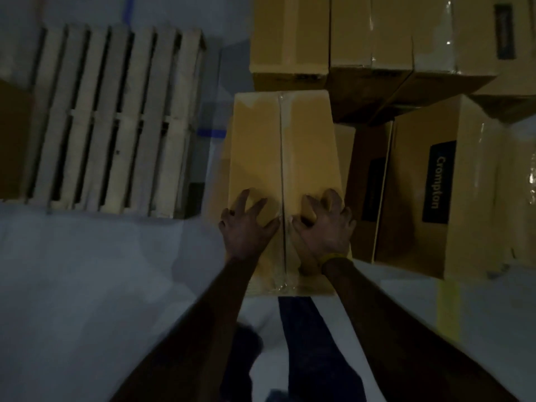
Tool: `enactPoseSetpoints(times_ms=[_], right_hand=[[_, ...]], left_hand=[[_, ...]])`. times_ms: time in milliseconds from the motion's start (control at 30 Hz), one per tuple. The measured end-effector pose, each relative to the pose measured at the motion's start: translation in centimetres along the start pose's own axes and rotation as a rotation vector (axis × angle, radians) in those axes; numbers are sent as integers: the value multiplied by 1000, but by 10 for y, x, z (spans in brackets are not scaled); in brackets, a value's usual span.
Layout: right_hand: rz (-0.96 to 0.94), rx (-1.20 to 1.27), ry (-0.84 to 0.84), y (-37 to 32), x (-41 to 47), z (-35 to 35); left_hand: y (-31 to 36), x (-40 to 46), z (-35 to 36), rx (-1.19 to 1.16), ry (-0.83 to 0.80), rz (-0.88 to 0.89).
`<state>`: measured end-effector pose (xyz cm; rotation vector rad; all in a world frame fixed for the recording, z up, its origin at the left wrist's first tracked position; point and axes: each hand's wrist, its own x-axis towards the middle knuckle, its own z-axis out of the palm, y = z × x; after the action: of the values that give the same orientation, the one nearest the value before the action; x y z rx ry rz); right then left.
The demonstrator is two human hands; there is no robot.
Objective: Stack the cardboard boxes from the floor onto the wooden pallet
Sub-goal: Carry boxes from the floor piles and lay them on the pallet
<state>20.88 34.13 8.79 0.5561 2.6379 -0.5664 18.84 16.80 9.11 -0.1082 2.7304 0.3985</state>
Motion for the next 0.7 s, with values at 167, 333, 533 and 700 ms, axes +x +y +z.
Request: enactPoseSetpoints(times_ms=[167, 333, 533, 700], right_hand=[[-152, -49, 75, -83, -87, -21], [-280, -86, 157, -168, -181, -31], [-398, -75, 217, -257, -277, -16], [-480, -47, 217, -318, -324, -1]], left_hand=[[-69, -71, -80, -19, 124, -47], [-150, -148, -154, -41, 251, -75], [-244, -228, -221, -47, 369, -118], [-305, -265, -255, -82, 406, -193]])
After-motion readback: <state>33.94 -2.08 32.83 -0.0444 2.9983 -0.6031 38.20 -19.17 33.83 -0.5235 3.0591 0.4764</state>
